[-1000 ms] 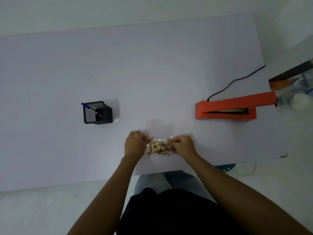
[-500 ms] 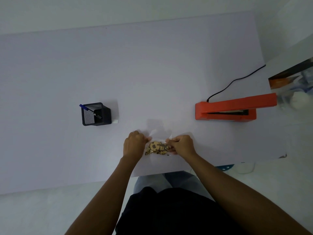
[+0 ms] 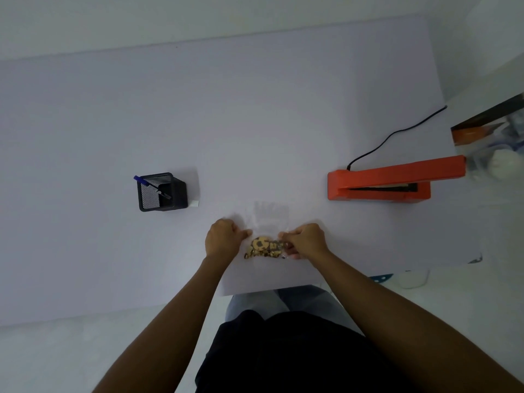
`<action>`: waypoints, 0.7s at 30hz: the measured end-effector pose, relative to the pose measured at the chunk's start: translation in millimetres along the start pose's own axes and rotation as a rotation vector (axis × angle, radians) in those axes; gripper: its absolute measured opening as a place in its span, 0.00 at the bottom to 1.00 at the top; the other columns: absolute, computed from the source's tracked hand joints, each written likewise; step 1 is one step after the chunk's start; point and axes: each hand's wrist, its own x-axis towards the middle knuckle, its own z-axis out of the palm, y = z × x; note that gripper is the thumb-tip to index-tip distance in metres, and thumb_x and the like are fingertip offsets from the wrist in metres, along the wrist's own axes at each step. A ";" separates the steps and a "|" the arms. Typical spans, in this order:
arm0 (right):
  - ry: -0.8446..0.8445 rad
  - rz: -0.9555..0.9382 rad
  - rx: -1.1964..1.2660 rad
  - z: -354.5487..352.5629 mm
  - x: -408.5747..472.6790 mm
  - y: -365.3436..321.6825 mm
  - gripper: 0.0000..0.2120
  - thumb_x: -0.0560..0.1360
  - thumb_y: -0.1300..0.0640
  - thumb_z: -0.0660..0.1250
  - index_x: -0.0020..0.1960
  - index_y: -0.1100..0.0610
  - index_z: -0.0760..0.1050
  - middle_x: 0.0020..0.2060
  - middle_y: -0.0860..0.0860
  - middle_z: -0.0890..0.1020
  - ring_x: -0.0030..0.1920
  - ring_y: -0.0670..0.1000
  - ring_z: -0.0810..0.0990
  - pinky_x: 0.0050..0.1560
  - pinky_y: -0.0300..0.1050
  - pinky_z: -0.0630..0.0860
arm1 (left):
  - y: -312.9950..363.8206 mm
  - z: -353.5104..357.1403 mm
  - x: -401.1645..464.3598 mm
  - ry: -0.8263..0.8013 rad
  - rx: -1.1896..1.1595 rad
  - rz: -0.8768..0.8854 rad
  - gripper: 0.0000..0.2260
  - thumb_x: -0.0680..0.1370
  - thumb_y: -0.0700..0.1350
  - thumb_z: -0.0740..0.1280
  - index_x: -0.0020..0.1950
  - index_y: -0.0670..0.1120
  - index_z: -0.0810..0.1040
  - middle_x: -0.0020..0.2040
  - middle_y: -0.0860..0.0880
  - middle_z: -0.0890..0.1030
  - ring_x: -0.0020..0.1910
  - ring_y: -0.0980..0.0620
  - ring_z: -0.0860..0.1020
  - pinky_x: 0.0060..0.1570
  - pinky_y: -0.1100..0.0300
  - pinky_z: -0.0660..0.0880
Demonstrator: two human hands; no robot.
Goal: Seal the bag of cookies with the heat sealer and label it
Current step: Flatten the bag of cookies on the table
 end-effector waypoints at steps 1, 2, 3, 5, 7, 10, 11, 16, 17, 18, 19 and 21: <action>-0.015 0.019 0.007 -1.0 0.1 -1.3 0.12 0.71 0.51 0.78 0.40 0.60 0.82 0.35 0.55 0.86 0.34 0.52 0.86 0.40 0.51 0.85 | 0.9 -0.3 0.4 -0.001 -0.017 -0.018 0.22 0.71 0.55 0.76 0.27 0.46 0.69 0.26 0.49 0.71 0.24 0.53 0.69 0.27 0.61 0.65; -0.033 0.044 0.014 -2.0 0.3 -2.3 0.13 0.70 0.51 0.78 0.42 0.61 0.82 0.36 0.56 0.86 0.35 0.53 0.86 0.41 0.51 0.85 | 1.4 0.3 0.6 0.004 -0.038 -0.031 0.22 0.70 0.55 0.76 0.27 0.46 0.69 0.26 0.49 0.71 0.24 0.53 0.69 0.27 0.62 0.65; -0.054 0.071 0.019 -3.3 0.7 -3.5 0.14 0.70 0.51 0.78 0.44 0.62 0.83 0.37 0.57 0.87 0.36 0.53 0.87 0.41 0.50 0.85 | 1.1 1.7 0.9 0.012 -0.062 -0.041 0.22 0.70 0.55 0.77 0.27 0.46 0.69 0.26 0.49 0.72 0.25 0.53 0.70 0.27 0.62 0.65; -0.093 0.116 0.015 -7.4 2.0 -5.0 0.16 0.70 0.50 0.78 0.45 0.63 0.83 0.38 0.58 0.87 0.36 0.54 0.86 0.41 0.48 0.84 | 0.1 4.0 1.7 0.028 -0.116 -0.068 0.20 0.68 0.54 0.78 0.28 0.45 0.71 0.26 0.50 0.74 0.26 0.52 0.72 0.28 0.62 0.65; -0.106 0.130 -0.008 -12.9 2.7 -4.7 0.19 0.69 0.49 0.79 0.45 0.65 0.83 0.37 0.59 0.86 0.36 0.55 0.86 0.39 0.47 0.83 | 0.1 5.1 1.8 0.043 -0.160 -0.095 0.19 0.68 0.54 0.79 0.29 0.45 0.73 0.27 0.50 0.76 0.27 0.53 0.73 0.29 0.62 0.66; -0.113 0.138 -0.006 -18.3 3.0 -2.3 0.19 0.70 0.49 0.78 0.44 0.66 0.82 0.38 0.60 0.86 0.37 0.56 0.86 0.42 0.50 0.83 | 1.8 5.2 -0.3 0.072 -0.180 -0.099 0.16 0.68 0.53 0.79 0.31 0.46 0.76 0.29 0.51 0.78 0.28 0.53 0.76 0.30 0.62 0.68; -0.110 0.134 -0.009 -18.7 2.8 -1.4 0.19 0.71 0.49 0.77 0.45 0.66 0.82 0.39 0.61 0.86 0.37 0.56 0.85 0.43 0.51 0.83 | 3.1 5.9 -2.2 0.083 -0.180 -0.081 0.15 0.68 0.52 0.79 0.32 0.47 0.77 0.29 0.52 0.78 0.29 0.54 0.76 0.30 0.63 0.69; -0.100 0.121 -0.005 -16.0 0.7 0.5 0.18 0.72 0.50 0.76 0.46 0.67 0.82 0.37 0.60 0.85 0.35 0.55 0.85 0.45 0.52 0.83 | 6.7 12.9 -12.8 0.123 -0.127 0.112 0.02 0.74 0.41 0.74 0.42 0.47 0.84 0.39 0.52 0.84 0.38 0.55 0.81 0.40 0.66 0.75; -0.107 0.127 0.005 -16.0 -0.2 0.6 0.18 0.73 0.50 0.76 0.47 0.67 0.82 0.37 0.59 0.85 0.35 0.55 0.84 0.46 0.52 0.83 | 7.1 13.7 -13.7 0.134 -0.104 0.150 0.02 0.74 0.40 0.73 0.44 0.46 0.85 0.41 0.50 0.85 0.39 0.54 0.82 0.43 0.64 0.77; -0.110 0.125 0.011 -16.2 -0.8 0.8 0.18 0.73 0.50 0.75 0.48 0.67 0.82 0.36 0.59 0.84 0.35 0.55 0.83 0.46 0.51 0.83 | 7.7 14.2 -14.1 0.143 -0.072 0.184 0.02 0.75 0.40 0.73 0.45 0.45 0.86 0.43 0.49 0.85 0.41 0.52 0.82 0.45 0.63 0.77; -0.108 0.116 0.011 -16.4 -0.9 1.2 0.18 0.73 0.50 0.75 0.48 0.67 0.82 0.37 0.59 0.84 0.35 0.55 0.83 0.45 0.51 0.83 | 9.6 14.4 -14.6 0.148 -0.028 0.213 0.03 0.75 0.40 0.72 0.46 0.44 0.86 0.44 0.48 0.85 0.41 0.51 0.82 0.44 0.63 0.77; -0.096 0.090 0.005 -16.0 -1.1 2.0 0.18 0.72 0.50 0.76 0.47 0.66 0.82 0.38 0.59 0.85 0.35 0.55 0.84 0.45 0.51 0.83 | 15.9 14.5 -15.9 0.137 0.098 0.252 0.07 0.77 0.39 0.68 0.46 0.43 0.86 0.44 0.46 0.84 0.40 0.49 0.82 0.40 0.64 0.74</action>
